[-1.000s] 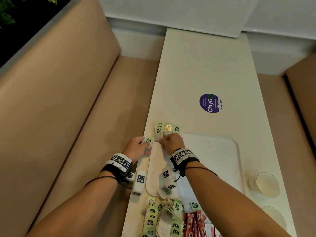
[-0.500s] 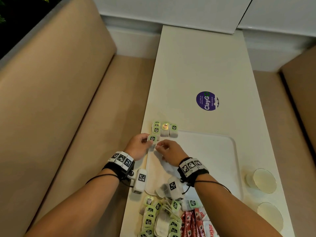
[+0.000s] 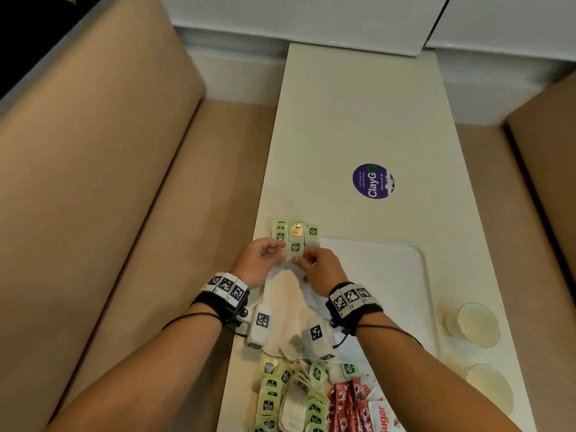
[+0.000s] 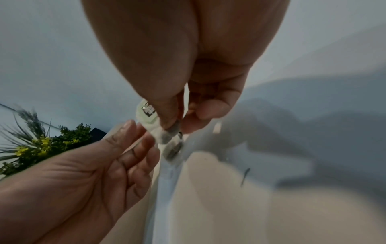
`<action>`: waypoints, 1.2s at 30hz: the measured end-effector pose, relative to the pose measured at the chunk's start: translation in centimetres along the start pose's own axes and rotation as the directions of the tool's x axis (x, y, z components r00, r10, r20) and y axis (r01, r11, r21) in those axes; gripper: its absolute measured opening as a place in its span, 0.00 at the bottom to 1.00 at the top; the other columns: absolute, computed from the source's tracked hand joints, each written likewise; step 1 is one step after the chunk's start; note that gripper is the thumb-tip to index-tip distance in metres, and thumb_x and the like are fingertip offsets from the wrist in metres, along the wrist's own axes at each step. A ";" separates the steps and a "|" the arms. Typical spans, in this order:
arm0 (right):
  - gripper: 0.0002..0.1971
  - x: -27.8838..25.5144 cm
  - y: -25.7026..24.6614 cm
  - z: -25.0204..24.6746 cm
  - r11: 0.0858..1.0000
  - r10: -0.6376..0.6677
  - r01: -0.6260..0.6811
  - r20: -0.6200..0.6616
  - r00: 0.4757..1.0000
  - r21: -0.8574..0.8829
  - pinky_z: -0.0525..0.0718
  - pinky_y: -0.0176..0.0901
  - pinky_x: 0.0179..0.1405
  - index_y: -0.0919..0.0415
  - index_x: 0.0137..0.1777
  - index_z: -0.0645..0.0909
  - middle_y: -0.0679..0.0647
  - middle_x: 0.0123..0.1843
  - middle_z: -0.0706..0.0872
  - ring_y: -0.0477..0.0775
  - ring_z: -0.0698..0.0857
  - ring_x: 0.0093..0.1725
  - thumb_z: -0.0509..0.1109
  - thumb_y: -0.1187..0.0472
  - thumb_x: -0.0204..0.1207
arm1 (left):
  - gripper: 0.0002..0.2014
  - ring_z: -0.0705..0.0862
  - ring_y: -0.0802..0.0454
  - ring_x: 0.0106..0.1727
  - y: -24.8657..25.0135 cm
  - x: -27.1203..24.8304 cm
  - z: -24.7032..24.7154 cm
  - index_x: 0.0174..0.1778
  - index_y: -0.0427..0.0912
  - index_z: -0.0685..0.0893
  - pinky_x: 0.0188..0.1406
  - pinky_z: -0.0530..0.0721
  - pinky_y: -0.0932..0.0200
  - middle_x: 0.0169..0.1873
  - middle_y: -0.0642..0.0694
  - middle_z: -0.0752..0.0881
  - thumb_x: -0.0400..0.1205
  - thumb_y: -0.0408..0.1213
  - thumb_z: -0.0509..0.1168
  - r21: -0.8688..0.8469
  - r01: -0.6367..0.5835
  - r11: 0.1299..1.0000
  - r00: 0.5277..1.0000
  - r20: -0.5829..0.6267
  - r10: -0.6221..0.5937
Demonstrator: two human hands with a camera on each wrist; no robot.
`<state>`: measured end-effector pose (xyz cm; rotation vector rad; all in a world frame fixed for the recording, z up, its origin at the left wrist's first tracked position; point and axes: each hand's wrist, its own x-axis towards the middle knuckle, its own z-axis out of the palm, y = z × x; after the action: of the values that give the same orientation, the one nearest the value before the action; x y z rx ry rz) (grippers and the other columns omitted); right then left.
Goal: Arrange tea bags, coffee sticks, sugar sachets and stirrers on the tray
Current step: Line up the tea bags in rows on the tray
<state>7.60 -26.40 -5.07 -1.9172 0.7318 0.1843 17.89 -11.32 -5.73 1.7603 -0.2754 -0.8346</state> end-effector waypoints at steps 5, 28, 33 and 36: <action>0.19 1.4 -0.2 -0.2 0.996 0.071 -0.077 -0.120 0.990 -0.043 0.82 0.51 0.40 0.69 0.38 0.85 0.63 0.37 0.89 0.65 0.87 0.40 0.73 0.53 0.83 | 0.10 0.84 0.52 0.40 -0.9 1.2 -0.5 0.48 0.51 0.85 0.50 0.85 0.53 0.39 0.48 0.86 0.78 0.34 0.78 0.075 0.057 0.996 0.991 -0.127 -0.047; 0.16 2.0 -1.6 -0.5 0.930 0.128 -0.166 -0.135 0.983 -0.328 0.75 0.40 0.32 0.51 0.36 0.84 0.49 0.37 0.85 0.54 0.84 0.37 0.74 0.41 0.78 | 0.11 0.74 0.56 0.30 -1.4 1.8 -0.7 0.41 0.45 0.82 0.37 0.75 0.61 0.30 0.52 0.77 0.75 0.31 0.79 0.319 0.092 0.943 0.991 -0.122 -0.055; 0.17 -1.1 -1.0 -2.1 0.912 0.074 -0.078 -0.026 0.997 -0.404 0.85 0.47 0.52 0.54 0.56 0.87 0.49 0.51 0.89 0.52 0.88 0.51 0.69 0.41 0.82 | 0.09 0.76 0.55 0.33 -1.9 -0.2 -1.9 0.44 0.45 0.83 0.40 0.79 0.59 0.31 0.52 0.78 0.78 0.40 0.78 0.298 0.121 0.947 0.992 -0.056 -0.109; 0.17 -3.7 0.3 -2.7 0.924 0.050 -0.020 0.068 0.996 -0.382 0.86 0.48 0.57 0.53 0.61 0.87 0.47 0.51 0.89 0.49 0.87 0.50 0.70 0.42 0.82 | 0.08 0.75 0.54 0.34 -2.3 -2.1 -2.2 0.46 0.43 0.84 0.40 0.80 0.59 0.31 0.50 0.75 0.79 0.39 0.77 0.345 0.104 0.933 0.992 0.030 -0.122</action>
<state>3.91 -27.35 -2.41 -2.2525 0.7166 0.4490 17.27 -7.67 -6.72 2.0988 -0.3736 -0.9588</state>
